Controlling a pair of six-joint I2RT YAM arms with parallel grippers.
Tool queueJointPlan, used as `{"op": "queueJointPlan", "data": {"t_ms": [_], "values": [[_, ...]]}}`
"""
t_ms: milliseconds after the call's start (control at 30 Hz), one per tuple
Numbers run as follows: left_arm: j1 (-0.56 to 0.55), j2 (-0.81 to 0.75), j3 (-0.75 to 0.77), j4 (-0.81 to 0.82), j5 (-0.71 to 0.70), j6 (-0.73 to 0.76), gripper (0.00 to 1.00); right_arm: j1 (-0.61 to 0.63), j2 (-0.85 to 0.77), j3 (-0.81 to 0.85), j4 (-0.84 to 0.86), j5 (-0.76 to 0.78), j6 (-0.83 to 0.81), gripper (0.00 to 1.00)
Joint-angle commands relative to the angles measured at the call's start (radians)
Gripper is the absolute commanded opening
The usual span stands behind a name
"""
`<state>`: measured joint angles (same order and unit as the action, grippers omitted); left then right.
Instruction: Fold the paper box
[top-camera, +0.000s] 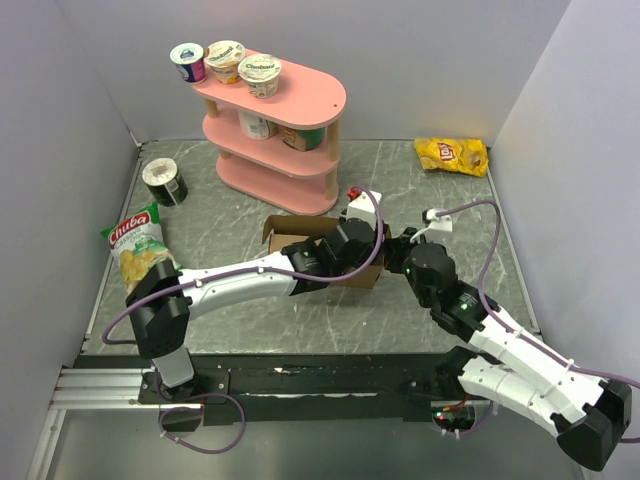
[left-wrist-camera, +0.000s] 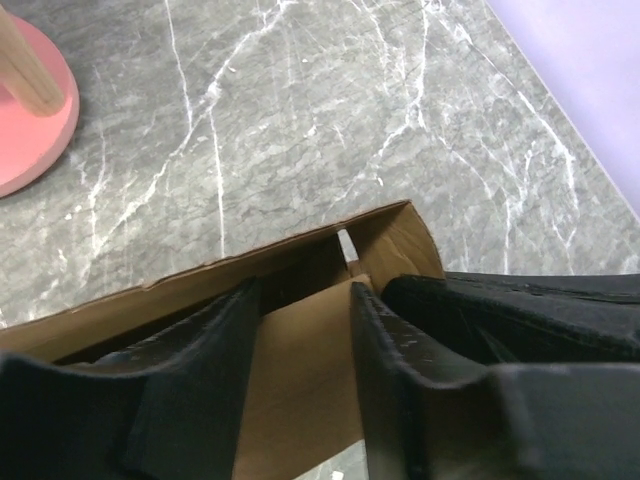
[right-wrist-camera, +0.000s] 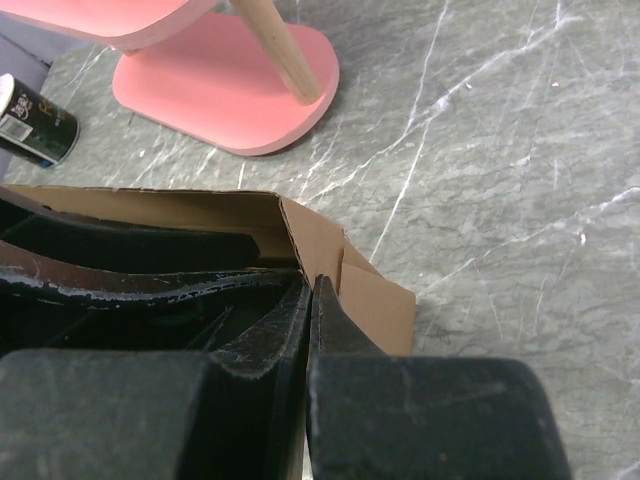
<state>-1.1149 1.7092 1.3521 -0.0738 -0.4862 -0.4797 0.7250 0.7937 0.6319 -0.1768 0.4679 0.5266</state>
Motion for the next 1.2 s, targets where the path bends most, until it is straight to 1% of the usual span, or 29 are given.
{"op": "queueJointPlan", "data": {"t_ms": [0,33,167,267,333,500,633,667,800,833,867,933,967,1033,1067,1133,1167], "values": [[0.027,-0.005,-0.05,-0.112,0.024,0.064,0.5,0.033,0.022,-0.06,-0.265,-0.023,0.001,0.0],[0.03,-0.013,-0.053,-0.101,0.027,0.073,0.52,0.033,0.021,-0.057,-0.265,-0.011,0.0,0.0],[0.033,-0.049,-0.061,-0.077,0.058,0.107,0.65,0.031,0.036,-0.029,-0.286,0.024,0.001,0.0],[0.036,-0.086,-0.076,-0.048,0.098,0.136,0.71,0.031,0.048,-0.006,-0.297,0.034,0.004,0.0],[0.04,-0.134,-0.099,-0.026,0.132,0.156,0.74,0.033,0.065,0.005,-0.303,0.043,0.015,0.0],[0.059,-0.244,-0.146,-0.014,0.169,0.165,0.77,0.034,0.076,0.011,-0.297,0.041,0.021,0.0],[0.085,-0.345,-0.183,-0.001,0.242,0.151,0.84,0.039,0.084,0.015,-0.3,0.048,0.026,0.0],[0.095,-0.391,-0.192,0.002,0.271,0.153,0.85,0.039,0.087,0.017,-0.3,0.049,0.026,0.0],[0.121,-0.516,-0.22,-0.026,0.316,0.179,0.9,0.04,0.091,0.022,-0.296,0.046,0.027,0.0],[0.128,-0.546,-0.228,-0.032,0.322,0.187,0.94,0.043,0.096,0.023,-0.296,0.046,0.027,0.0],[0.153,-0.603,-0.243,-0.038,0.327,0.194,0.95,0.042,0.096,0.028,-0.294,0.044,0.026,0.0],[0.2,-0.657,-0.26,-0.078,0.342,0.194,0.99,0.045,0.101,0.031,-0.294,0.044,0.021,0.0],[0.275,-0.699,-0.278,-0.096,0.357,0.188,0.96,0.047,0.101,0.034,-0.296,0.046,0.021,0.0],[0.364,-0.727,-0.298,-0.147,0.412,0.159,0.96,0.047,0.101,0.035,-0.291,0.044,0.021,0.0],[0.439,-0.74,-0.312,-0.162,0.432,0.15,0.96,0.05,0.101,0.035,-0.288,0.044,0.021,0.0],[0.502,-0.734,-0.314,-0.204,0.493,0.133,0.96,0.053,0.102,0.037,-0.288,0.04,0.018,0.0],[0.545,-0.714,-0.315,-0.246,0.497,0.127,0.96,0.051,0.104,0.041,-0.29,0.04,0.016,0.0]]}}
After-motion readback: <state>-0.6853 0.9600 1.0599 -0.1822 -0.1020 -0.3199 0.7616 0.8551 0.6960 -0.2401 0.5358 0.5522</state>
